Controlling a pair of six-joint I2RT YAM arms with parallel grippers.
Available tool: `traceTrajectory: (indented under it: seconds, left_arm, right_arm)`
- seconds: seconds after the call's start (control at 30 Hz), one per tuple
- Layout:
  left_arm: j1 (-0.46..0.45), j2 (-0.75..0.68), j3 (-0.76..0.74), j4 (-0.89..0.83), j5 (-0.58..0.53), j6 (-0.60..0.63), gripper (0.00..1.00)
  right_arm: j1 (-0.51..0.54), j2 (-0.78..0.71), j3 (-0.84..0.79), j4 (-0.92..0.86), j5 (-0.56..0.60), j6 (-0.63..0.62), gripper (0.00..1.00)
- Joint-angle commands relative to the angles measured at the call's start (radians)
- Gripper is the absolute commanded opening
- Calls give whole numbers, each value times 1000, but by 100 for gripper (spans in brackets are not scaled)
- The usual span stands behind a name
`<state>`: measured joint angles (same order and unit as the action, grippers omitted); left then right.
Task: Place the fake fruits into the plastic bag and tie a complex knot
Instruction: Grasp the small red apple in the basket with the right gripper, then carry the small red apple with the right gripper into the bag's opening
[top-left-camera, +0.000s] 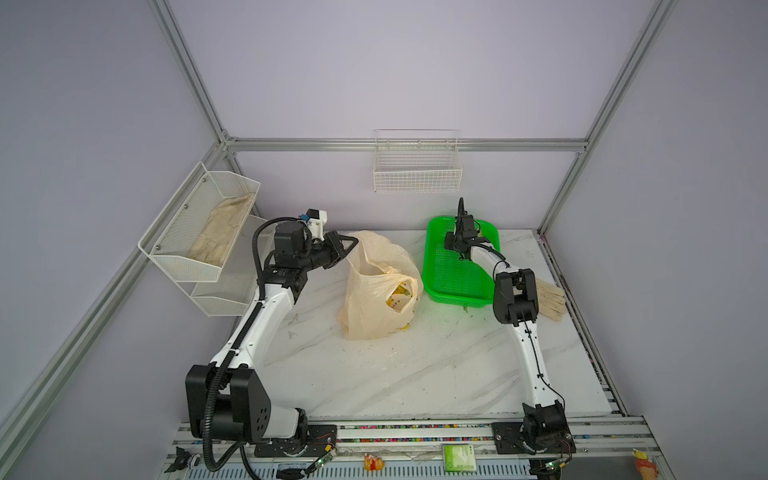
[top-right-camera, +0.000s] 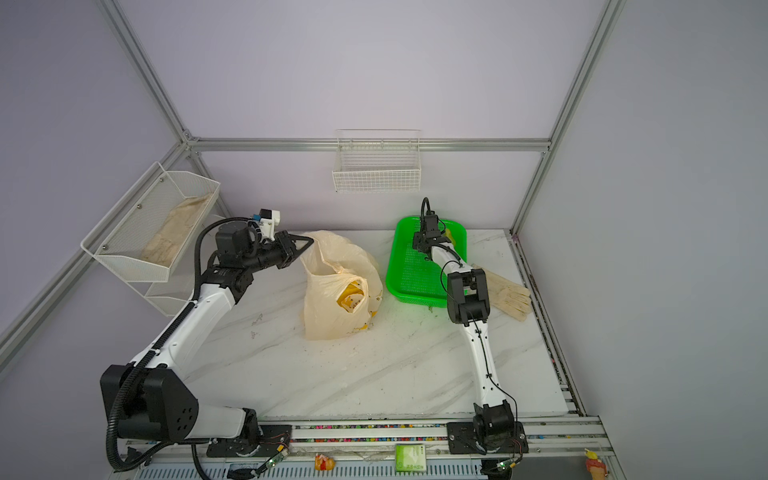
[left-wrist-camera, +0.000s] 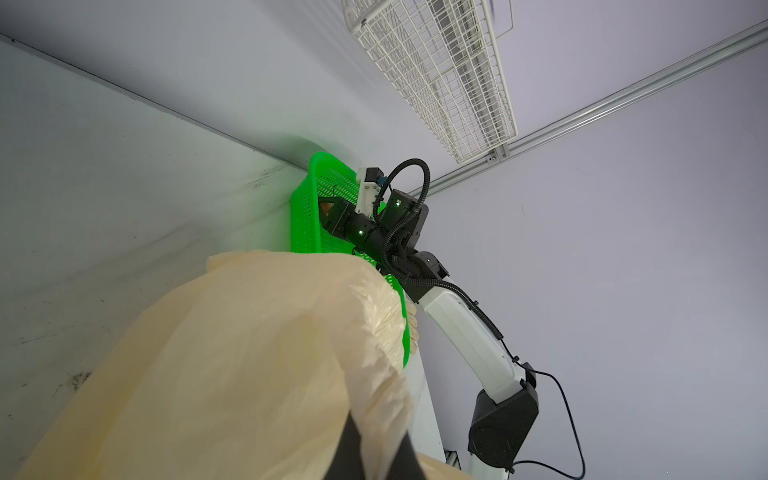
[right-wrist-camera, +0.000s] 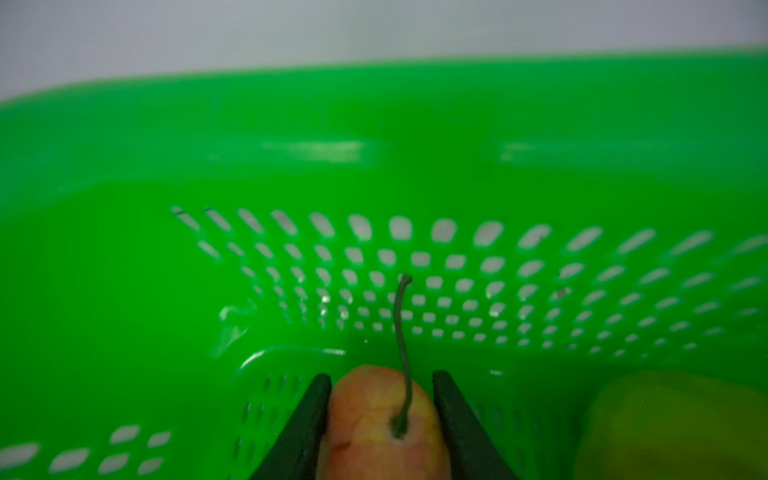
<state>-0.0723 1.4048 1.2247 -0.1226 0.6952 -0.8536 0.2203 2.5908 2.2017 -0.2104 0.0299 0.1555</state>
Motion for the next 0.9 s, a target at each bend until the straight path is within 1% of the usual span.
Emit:
traceTrajectory:
  seconds: [0.0, 0.13, 0.27, 0.4, 0.5, 0.53, 0.6, 0.7, 0.77, 0.87]
  left_arm:
    - [4, -8, -7, 44, 18, -12, 0]
    - [4, -9, -10, 51, 19, -19, 0]
    - [3, -6, -11, 57, 25, -24, 0]
    - [2, -9, -13, 57, 24, -24, 0]
    - [0, -7, -15, 61, 21, -21, 0]
    - [-1, -5, -16, 60, 23, -22, 0]
    - [-2, -4, -14, 60, 29, -25, 0]
    - [-3, -4, -11, 60, 30, -27, 0]
    - [-5, -6, -11, 60, 27, -27, 0]
    - [-10, -8, -13, 60, 26, -27, 0]
  right_arm:
    - [-4, -208, -166, 94, -91, 26, 37]
    - [-3, -444, -448, 169, -170, 71, 36]
    - [7, -747, -780, 251, -288, 131, 36]
    - [75, -1060, -1037, 232, -356, 102, 36]
    - [140, -1276, -1199, 223, -424, 75, 36]
    - [162, -1328, -1242, 219, -444, 78, 36]
    - [205, -1399, -1302, 208, -471, 84, 36]
    - [298, -1435, -1367, 256, -514, 75, 36]
    - [362, -1420, -1376, 303, -543, 59, 36]
    - [455, -1362, -1344, 353, -572, 25, 36]
